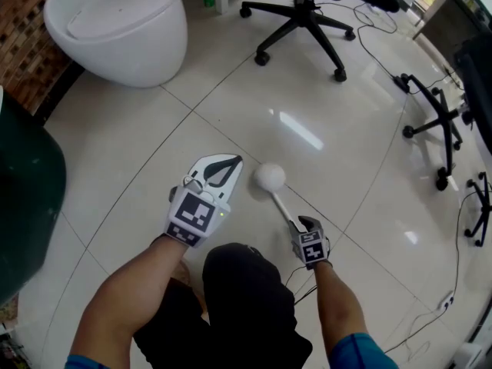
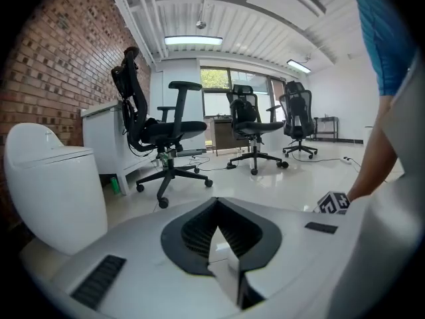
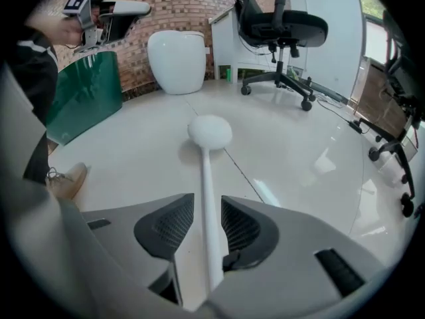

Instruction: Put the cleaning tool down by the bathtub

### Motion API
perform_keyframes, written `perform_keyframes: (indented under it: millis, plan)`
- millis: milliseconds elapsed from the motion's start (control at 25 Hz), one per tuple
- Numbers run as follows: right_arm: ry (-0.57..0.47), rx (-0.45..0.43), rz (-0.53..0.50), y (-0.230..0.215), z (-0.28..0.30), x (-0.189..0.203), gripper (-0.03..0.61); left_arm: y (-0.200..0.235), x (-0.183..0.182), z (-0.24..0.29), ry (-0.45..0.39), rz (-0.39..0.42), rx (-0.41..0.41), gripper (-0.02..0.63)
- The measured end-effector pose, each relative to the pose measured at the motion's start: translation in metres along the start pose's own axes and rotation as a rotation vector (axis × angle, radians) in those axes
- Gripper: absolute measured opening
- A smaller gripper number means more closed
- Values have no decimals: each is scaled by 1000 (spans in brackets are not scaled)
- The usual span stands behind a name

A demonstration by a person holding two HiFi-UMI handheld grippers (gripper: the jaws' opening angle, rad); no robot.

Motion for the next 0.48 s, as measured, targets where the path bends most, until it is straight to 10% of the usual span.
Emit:
perform_keyframes:
  millis: [480]
  plan:
    - [218, -34, -73, 3, 51, 51, 159, -14, 13, 2, 47, 42, 42, -3]
Point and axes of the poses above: the fingertips, and each gripper's own axes: z forward along the fingers, y to its left, x out of its underside, the point moved 3 cm from there along -z, backward along the fingers, and after that the axes turned 5 degrees about -z, right-handed, at the moved point
